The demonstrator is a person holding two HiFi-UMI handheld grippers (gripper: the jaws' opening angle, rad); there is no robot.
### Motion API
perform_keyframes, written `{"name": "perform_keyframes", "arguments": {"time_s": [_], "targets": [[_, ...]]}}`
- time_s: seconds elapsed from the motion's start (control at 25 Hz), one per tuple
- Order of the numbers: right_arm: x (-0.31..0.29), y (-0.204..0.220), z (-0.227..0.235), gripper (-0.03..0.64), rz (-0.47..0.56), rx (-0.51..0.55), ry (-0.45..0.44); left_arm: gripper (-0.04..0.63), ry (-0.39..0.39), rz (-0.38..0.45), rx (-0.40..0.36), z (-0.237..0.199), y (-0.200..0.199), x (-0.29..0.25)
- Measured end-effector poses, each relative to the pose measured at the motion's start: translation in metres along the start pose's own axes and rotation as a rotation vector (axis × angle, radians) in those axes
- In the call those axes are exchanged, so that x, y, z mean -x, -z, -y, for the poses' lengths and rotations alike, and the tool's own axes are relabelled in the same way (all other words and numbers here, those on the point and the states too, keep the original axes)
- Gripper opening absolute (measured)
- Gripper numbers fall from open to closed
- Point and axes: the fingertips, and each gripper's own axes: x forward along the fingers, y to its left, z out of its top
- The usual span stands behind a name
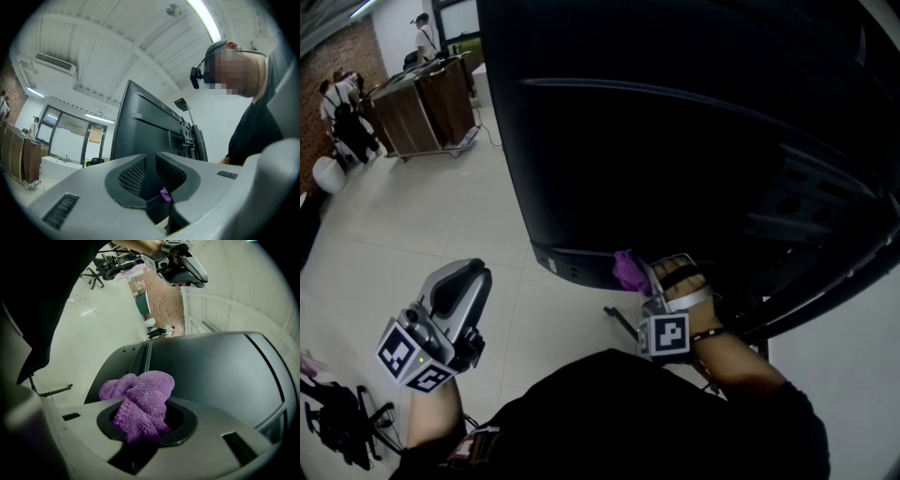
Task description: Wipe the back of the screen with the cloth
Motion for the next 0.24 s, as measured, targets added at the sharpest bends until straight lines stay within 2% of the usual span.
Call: {"name": "perform_keyframes", "arguments": {"time_s": [0.12,0.24], "targets": [[0.020,0.053,-0.003,0.117,-0.103,0.001,0.025,0.058,0.021,-0.004,0.005,0.003,0.003,-0.008],[0.035,0.083,-0.007,0.115,-0.170,0.022,0.050,0.058,0.037,-0.012,0.014,0.007,0.008,-0.014]]}}
